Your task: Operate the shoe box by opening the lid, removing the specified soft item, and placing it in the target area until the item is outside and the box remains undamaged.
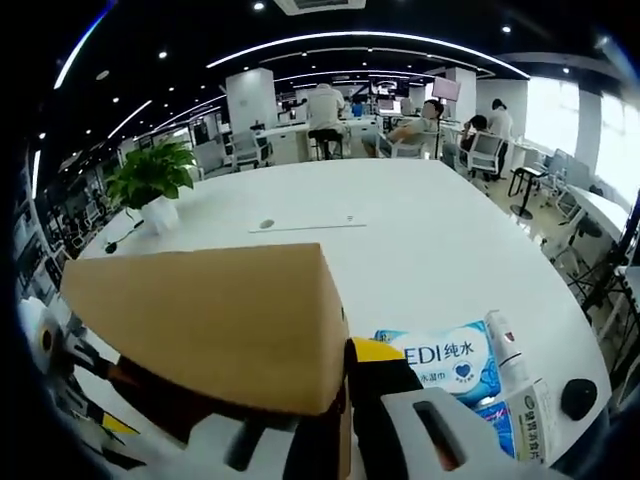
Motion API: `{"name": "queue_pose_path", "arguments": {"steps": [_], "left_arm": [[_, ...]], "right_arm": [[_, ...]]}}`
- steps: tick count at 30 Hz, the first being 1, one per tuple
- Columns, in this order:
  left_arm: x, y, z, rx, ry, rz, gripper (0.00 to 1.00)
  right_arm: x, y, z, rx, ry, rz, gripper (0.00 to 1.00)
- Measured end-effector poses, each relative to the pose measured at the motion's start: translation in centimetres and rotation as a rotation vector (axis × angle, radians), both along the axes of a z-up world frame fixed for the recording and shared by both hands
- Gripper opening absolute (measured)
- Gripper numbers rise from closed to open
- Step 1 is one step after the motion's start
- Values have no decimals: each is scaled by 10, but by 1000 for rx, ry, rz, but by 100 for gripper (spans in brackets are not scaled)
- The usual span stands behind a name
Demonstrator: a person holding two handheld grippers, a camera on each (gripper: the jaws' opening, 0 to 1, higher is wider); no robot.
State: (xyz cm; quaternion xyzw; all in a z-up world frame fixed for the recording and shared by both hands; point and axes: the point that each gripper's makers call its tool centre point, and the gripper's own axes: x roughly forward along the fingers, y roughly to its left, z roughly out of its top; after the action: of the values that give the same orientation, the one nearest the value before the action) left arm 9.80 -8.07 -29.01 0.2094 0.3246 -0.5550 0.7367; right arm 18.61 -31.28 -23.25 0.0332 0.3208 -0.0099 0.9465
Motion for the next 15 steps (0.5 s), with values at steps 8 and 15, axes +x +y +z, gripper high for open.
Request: {"name": "queue_pose_path", "arguments": {"steps": [8, 15], "left_arm": [[4, -3, 32, -99, -92, 107, 50], [-15, -10, 39, -204, 50, 151, 66]], "right_arm": [[-1, 0, -1, 15, 1, -18, 0], [1, 1, 0, 20, 4, -7, 1]]}}
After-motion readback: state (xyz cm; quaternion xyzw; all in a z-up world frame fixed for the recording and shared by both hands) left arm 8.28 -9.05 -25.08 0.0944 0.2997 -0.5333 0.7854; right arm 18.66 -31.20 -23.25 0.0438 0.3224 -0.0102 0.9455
